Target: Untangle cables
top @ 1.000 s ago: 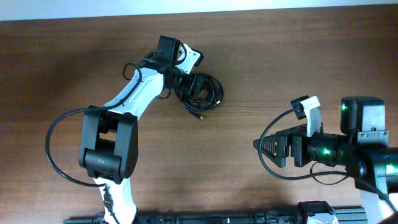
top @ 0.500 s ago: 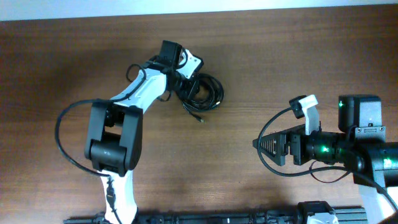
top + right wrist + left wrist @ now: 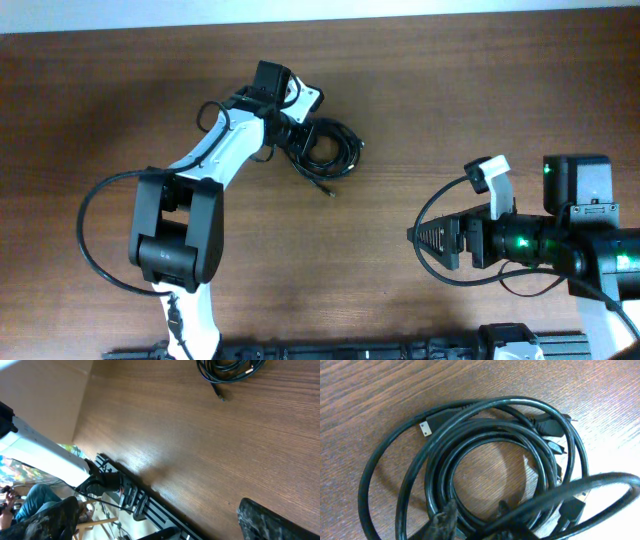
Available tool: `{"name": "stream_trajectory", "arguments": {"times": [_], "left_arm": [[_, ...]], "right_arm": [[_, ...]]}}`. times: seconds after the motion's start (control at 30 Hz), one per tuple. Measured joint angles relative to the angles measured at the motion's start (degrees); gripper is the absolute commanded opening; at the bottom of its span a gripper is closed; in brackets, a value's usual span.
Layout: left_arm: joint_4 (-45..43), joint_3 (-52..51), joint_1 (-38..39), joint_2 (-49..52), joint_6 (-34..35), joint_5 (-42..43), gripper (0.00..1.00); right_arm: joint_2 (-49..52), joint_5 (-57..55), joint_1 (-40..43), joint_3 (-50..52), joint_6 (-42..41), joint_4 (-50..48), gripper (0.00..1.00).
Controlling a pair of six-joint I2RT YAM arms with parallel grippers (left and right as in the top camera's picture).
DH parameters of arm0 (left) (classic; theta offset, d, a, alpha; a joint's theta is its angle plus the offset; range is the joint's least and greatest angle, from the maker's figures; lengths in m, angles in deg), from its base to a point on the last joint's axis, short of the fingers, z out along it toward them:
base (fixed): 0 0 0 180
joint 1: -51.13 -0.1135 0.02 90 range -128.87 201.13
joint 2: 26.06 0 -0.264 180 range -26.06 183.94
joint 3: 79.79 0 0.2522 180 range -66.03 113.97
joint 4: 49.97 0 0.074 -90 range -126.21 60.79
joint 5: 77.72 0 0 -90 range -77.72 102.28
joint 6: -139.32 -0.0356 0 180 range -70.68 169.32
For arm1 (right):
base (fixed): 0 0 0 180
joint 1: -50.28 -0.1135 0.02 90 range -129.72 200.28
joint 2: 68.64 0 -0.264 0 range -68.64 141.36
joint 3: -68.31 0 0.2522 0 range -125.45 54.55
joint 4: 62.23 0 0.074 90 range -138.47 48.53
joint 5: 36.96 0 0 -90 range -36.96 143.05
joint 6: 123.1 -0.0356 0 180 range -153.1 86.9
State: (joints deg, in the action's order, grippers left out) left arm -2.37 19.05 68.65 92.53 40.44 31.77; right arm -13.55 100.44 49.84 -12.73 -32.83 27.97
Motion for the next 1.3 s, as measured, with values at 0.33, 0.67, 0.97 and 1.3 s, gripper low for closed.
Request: {"name": "stream_trajectory", "arguments": {"times": [0.33,0.67,0.97,1.3], "left_arm": [[0.68,0.00,0.00,-0.07,0.61,0.00,0.00],[0.85,0.00,0.00,-21.00,4.98,2.21,0.00],[-10.45,0.02,0.00,-37.99,8.09,2.91,0.00],[-34.47,-0.07,0.00,-39.93,17.84,3.04,0.00]], "right_arm": [[0.00,-0.15,0.00,0.00,0.04,0.15,0.99],[0.00,-1.05,0.00,0.00,0.17,0.74,0.99],[0.00,-1.44,0.00,0.00,0.15,1.57,0.99],[0.11,-4.02,0.00,-0.04,0.20,4.33,0.99]]}}
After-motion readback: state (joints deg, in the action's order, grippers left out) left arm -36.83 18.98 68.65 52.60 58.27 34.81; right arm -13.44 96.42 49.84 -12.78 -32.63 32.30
